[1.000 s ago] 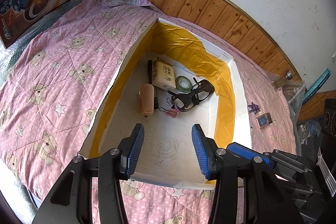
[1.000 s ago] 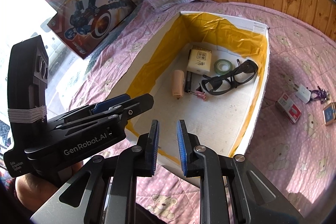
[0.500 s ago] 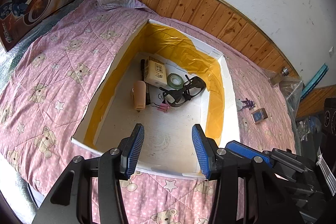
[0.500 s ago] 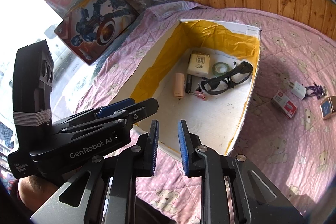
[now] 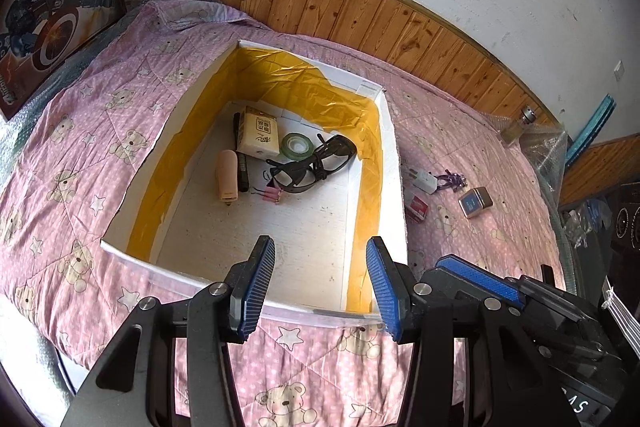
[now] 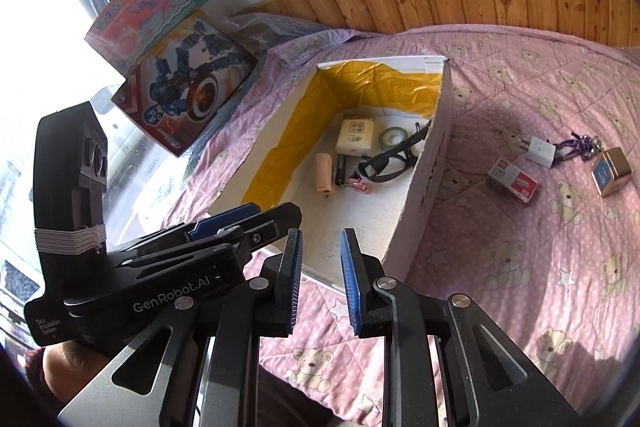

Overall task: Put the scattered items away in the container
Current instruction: 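Withdraw both tools from the box toward the remaining items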

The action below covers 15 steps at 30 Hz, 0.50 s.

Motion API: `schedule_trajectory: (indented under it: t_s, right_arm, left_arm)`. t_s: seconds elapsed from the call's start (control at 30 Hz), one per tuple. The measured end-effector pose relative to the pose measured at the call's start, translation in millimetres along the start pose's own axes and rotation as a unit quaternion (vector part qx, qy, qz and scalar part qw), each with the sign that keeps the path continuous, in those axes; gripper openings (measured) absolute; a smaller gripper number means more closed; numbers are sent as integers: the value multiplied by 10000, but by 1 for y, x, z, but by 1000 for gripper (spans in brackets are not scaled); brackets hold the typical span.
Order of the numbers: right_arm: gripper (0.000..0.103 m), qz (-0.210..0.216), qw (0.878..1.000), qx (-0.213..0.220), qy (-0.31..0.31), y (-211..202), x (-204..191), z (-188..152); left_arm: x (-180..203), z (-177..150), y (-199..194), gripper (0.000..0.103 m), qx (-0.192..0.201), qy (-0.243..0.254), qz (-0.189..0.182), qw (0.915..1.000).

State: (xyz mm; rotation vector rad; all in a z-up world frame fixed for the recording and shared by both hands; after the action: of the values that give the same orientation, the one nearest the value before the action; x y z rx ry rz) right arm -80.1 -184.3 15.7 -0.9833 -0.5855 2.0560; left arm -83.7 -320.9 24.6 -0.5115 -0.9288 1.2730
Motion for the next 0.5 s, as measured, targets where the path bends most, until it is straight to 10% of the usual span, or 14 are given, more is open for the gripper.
schedule_trajectory:
  t_s: [0.5]
  right_arm:
    - [23, -266, 9935, 500, 986, -60, 102, -24]
  left_arm:
    - [108, -13, 20, 49, -323, 754, -312, 9961]
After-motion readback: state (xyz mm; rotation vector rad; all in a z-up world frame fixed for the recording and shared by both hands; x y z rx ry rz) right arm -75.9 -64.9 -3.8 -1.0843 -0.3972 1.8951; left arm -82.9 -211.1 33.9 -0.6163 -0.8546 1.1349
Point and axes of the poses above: each gripper's, at about its wrist camera, not at the fingertips, and y roughly the way its jaws point, x to its right, z to its top, the point moved 5 cm from there along y, roughly the way its jaws point, and after that the axes turned 2 degrees about z, right-handed, at the moved point
